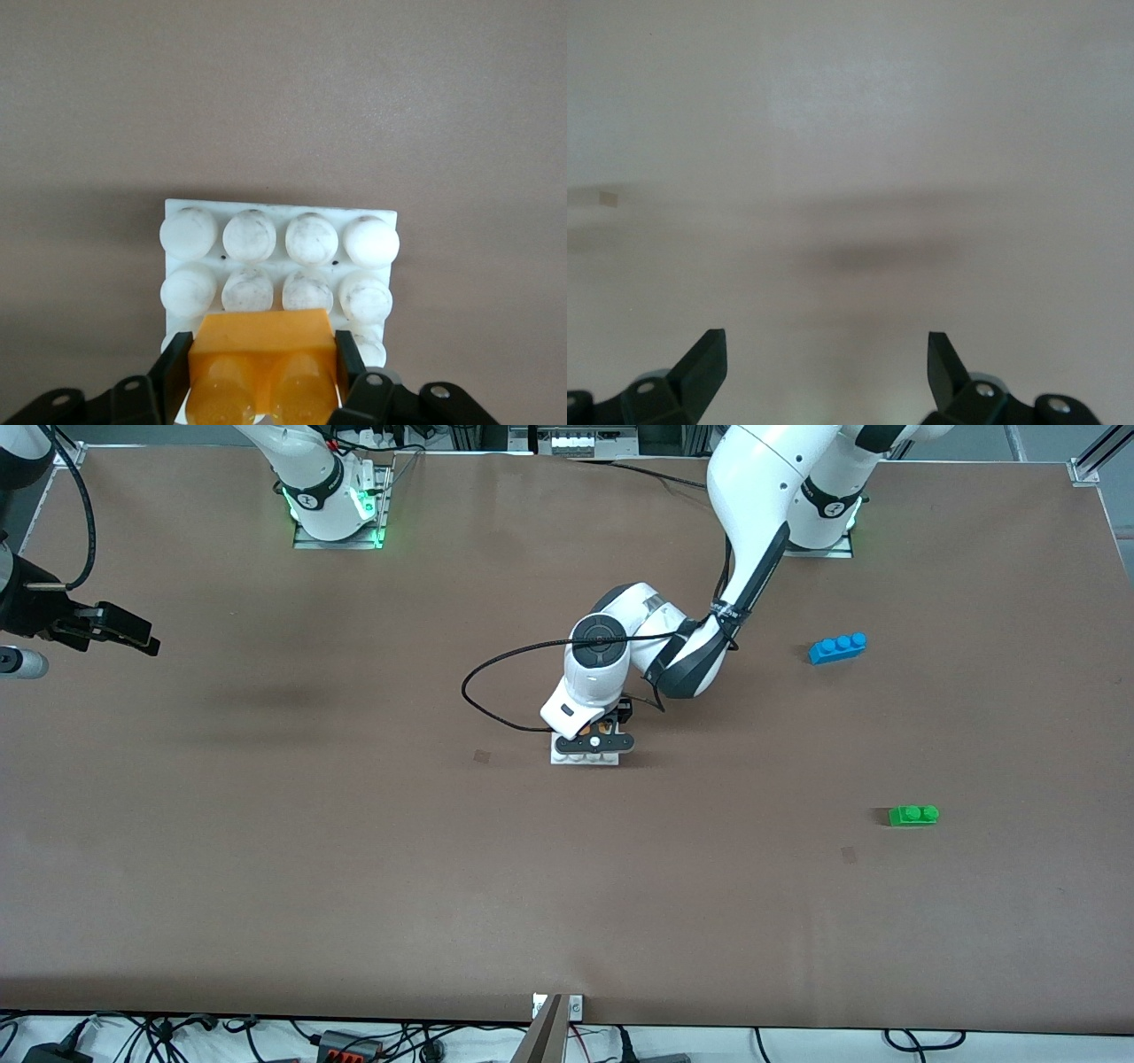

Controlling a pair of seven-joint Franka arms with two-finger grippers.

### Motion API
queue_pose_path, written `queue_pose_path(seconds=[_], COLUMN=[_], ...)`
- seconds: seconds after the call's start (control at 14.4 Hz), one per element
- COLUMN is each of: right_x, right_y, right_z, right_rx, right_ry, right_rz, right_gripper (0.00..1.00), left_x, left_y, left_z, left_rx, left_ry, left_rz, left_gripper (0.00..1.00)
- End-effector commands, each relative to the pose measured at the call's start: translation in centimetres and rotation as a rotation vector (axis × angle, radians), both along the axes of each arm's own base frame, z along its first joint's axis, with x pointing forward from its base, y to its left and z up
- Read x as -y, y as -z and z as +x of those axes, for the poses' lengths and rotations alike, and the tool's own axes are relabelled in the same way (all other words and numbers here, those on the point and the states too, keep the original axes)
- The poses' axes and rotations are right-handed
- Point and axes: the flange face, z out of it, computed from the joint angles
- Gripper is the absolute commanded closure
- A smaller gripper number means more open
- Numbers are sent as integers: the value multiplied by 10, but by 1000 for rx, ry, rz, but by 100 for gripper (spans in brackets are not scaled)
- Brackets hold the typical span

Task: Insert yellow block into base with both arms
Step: 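Press the yellow block down onto the base with the left gripper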

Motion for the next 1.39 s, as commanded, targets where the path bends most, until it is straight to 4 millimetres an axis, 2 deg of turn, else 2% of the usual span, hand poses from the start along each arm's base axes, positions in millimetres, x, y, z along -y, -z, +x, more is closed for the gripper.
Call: queue_pose_path(seconds=[0.0,0.69,0.83,1.32], right_x=[-2,-2,-3,-3], right_y=[-4,-4,-4,-4], right_z=[1,1,1,1], right_rx=[-6,-6,-6,-6], right_ry=[9,14,14,16], right_rz=[-7,-6,-5,-5], right_gripper=[0,0,0,0], left_x=[1,-5,-5,-3], left_y=[2,12,15,6], left_z=[-8,-9,-15,-25], left_rx=[12,20,6,-28], left_ry=[15,9,13,19], left_rz=[15,4,3,-26], left_gripper=[48,48,48,48])
